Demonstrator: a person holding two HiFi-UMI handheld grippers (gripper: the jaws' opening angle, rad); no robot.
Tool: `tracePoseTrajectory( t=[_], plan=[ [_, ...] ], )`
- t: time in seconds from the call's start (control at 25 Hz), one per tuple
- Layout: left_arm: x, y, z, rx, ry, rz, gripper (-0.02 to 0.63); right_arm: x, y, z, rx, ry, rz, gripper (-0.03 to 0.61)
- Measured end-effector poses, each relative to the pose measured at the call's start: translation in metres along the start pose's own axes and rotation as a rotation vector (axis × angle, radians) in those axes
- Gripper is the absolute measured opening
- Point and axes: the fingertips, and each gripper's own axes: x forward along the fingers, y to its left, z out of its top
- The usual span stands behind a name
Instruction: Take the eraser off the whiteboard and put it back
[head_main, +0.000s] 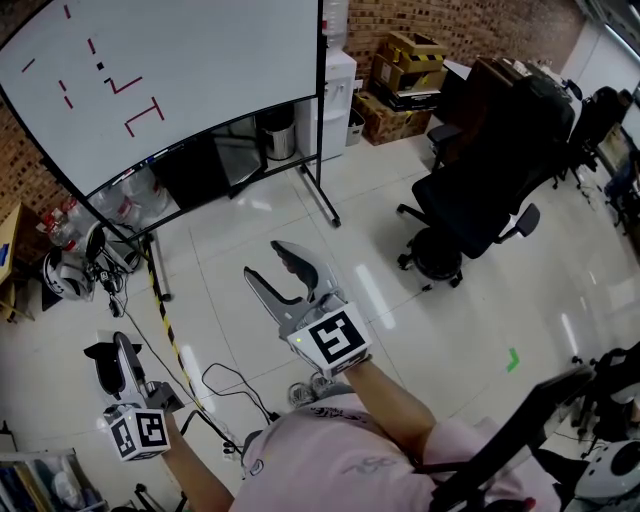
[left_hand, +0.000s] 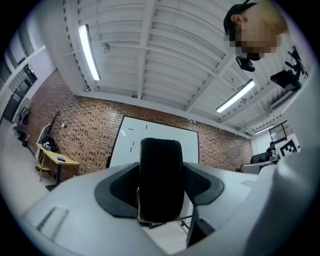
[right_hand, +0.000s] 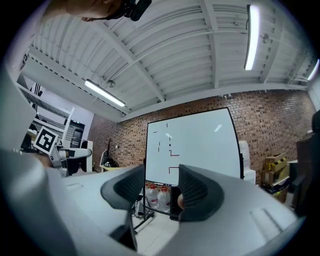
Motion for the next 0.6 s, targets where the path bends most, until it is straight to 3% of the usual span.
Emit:
tracePoseTrajectory(
  t=[0.2, 0.6],
  plan=[
    [-0.002, -0.013, 0.01, -0.052, -0.037, -0.046, 0.264, -0.003, -0.002, 0.003, 0.0, -0.006, 0.008, 0.209],
    [0.0, -0.03, 0.007, -0.051, -0.022, -0.039, 0.264, -0.013, -0.015, 0.002, 0.004, -0.003, 0.004, 0.209]
  ],
)
